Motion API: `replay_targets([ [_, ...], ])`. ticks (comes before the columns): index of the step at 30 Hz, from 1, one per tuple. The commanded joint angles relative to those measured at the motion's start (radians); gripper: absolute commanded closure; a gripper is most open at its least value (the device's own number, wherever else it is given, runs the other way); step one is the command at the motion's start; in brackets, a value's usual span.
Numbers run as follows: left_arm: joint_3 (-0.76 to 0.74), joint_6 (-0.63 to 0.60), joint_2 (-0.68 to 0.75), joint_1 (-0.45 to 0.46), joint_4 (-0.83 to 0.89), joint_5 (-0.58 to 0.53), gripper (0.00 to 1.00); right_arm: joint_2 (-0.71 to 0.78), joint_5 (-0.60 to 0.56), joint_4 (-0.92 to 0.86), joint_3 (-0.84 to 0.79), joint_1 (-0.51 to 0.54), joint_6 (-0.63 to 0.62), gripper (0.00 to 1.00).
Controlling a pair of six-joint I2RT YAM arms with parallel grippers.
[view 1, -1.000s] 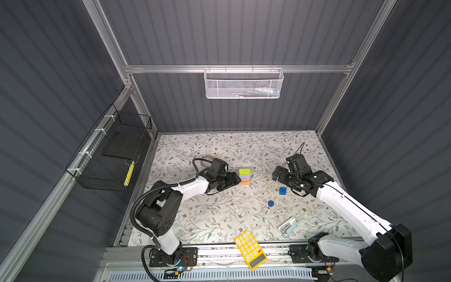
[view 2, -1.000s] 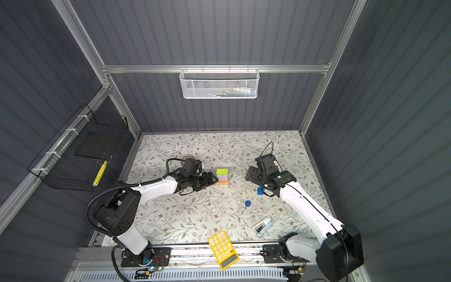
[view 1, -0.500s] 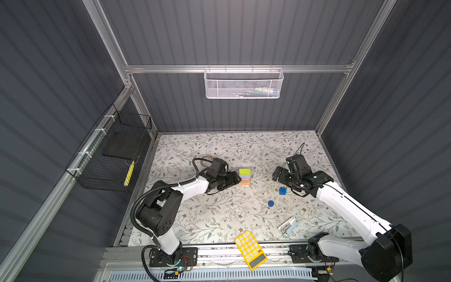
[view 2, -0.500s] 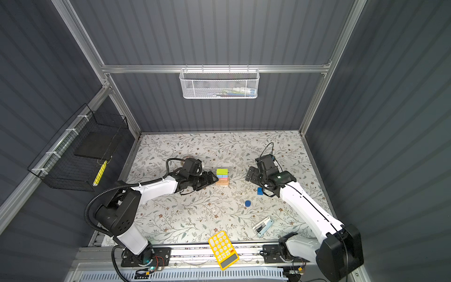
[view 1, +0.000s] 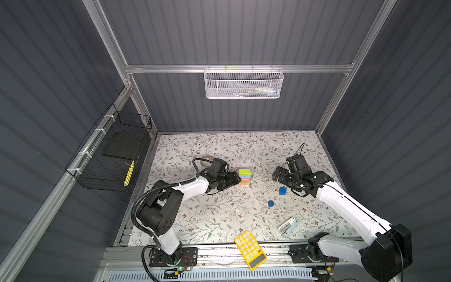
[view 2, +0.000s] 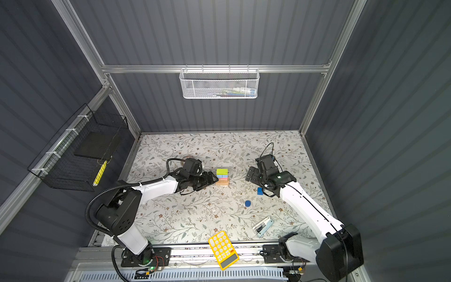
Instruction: Build the wood block tower
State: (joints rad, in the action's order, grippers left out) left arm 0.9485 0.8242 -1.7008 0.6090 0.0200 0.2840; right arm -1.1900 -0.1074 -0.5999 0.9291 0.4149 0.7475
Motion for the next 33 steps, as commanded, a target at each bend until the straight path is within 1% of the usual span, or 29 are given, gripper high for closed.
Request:
replay_targets([
  [1, 0.029, 0.003, -0.016, 0.005, -0.003, -0.008, 0.19, -0.001, 0.0, -0.004, -0.012, -0.006, -0.004, 0.01],
  [33, 0.046, -0.011, -0.024, 0.005, 0.02, -0.018, 0.19, -0.001, 0.012, -0.001, -0.019, -0.007, 0.0, 0.01],
])
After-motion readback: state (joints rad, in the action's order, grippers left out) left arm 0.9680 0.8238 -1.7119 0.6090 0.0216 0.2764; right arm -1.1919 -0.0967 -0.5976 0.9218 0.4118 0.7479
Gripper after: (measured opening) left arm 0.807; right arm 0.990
